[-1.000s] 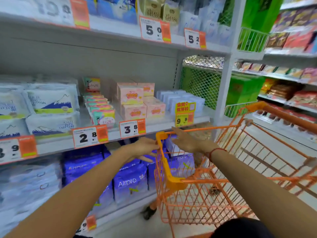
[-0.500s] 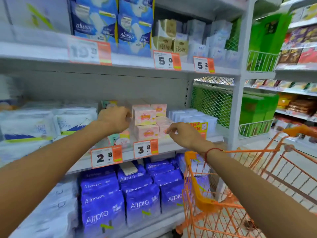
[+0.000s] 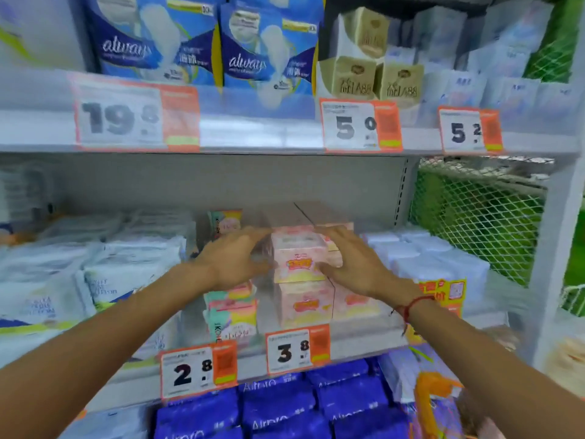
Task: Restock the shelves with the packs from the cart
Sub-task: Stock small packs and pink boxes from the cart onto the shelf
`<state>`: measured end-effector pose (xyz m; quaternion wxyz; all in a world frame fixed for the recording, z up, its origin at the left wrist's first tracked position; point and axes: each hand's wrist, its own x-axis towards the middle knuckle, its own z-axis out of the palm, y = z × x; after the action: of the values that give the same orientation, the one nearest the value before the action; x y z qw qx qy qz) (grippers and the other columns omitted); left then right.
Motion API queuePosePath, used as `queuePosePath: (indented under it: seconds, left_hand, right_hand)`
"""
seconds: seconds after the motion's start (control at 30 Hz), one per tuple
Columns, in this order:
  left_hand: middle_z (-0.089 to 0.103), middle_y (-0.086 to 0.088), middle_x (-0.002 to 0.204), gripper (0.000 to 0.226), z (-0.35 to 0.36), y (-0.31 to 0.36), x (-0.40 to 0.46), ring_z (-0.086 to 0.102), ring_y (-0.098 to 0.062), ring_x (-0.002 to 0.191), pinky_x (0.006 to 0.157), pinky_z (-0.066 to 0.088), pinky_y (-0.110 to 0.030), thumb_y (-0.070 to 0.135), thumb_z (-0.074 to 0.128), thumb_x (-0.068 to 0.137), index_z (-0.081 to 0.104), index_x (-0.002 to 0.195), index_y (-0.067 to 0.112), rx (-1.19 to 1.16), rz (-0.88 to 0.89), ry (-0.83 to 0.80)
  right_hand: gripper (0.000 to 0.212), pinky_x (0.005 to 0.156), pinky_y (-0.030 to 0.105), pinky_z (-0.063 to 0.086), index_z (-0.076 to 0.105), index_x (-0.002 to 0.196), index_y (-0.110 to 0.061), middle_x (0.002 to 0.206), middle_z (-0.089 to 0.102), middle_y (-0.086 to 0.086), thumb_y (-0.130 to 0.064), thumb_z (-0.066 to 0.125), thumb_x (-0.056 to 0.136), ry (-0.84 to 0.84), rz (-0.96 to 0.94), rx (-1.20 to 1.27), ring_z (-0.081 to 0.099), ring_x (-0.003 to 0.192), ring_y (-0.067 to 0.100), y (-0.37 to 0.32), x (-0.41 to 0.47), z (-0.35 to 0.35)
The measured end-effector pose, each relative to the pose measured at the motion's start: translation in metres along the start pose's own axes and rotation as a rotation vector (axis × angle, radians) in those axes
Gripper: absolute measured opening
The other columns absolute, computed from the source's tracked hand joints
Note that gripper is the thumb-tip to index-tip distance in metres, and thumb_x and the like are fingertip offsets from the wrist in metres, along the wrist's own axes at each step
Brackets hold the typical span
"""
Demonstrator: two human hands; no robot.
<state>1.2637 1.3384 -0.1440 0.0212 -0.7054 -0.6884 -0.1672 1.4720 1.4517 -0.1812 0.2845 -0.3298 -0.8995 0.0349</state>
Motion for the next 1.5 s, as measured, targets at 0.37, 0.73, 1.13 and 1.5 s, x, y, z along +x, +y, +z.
queuePosePath:
  seconds: [0.37, 0.73, 1.13, 1.5]
  left_hand:
    - [0.046, 0.017, 0.139, 0.049, 0.023, 0.004, 0.049, 0.049, -0.011, 0.123, 0.090, 0.046, -0.029, 0.044, 0.059, 0.087, 0.046, 0.134, 0.037, 0.118, 0.031, 0.137]
    - [0.043, 0.019, 0.140, 0.046, 0.026, 0.004, 0.045, 0.051, -0.011, 0.121, 0.089, 0.047, -0.031, 0.041, 0.056, 0.090, 0.044, 0.135, 0.040, 0.123, -0.005, 0.145]
    - [0.049, 0.015, 0.131, 0.052, 0.026, 0.015, 0.055, 0.055, -0.015, 0.114, 0.086, 0.048, -0.033, 0.058, 0.058, 0.082, 0.048, 0.129, 0.036, 0.253, -0.080, 0.132]
    - [0.052, 0.015, 0.125, 0.052, 0.027, 0.014, 0.063, 0.058, -0.012, 0.105, 0.077, 0.047, -0.027, 0.061, 0.057, 0.080, 0.050, 0.125, 0.035, 0.300, -0.070, 0.159]
  right_hand:
    - [0.050, 0.095, 0.020, 0.032, 0.050, 0.135, -0.029, 0.130, 0.053, -0.004, -0.035, 0.063, 0.087, 0.026, -0.092, -0.068, 0.046, 0.122, 0.014, 0.031, 0.032, 0.013]
    - [0.052, 0.100, 0.027, 0.032, 0.045, 0.139, -0.030, 0.133, 0.049, -0.004, -0.036, 0.059, 0.089, -0.009, -0.129, -0.131, 0.043, 0.124, 0.016, 0.032, 0.041, 0.013]
    - [0.088, 0.114, 0.040, 0.026, 0.007, 0.151, -0.031, 0.155, 0.017, 0.017, -0.013, 0.056, 0.080, -0.270, 0.302, 0.021, 0.015, 0.144, 0.033, 0.085, 0.083, 0.000]
    - [0.066, 0.107, 0.041, 0.036, 0.026, 0.147, -0.025, 0.146, 0.031, 0.015, -0.023, 0.056, 0.088, -0.207, 0.358, 0.130, 0.035, 0.132, 0.033, 0.093, 0.098, 0.026]
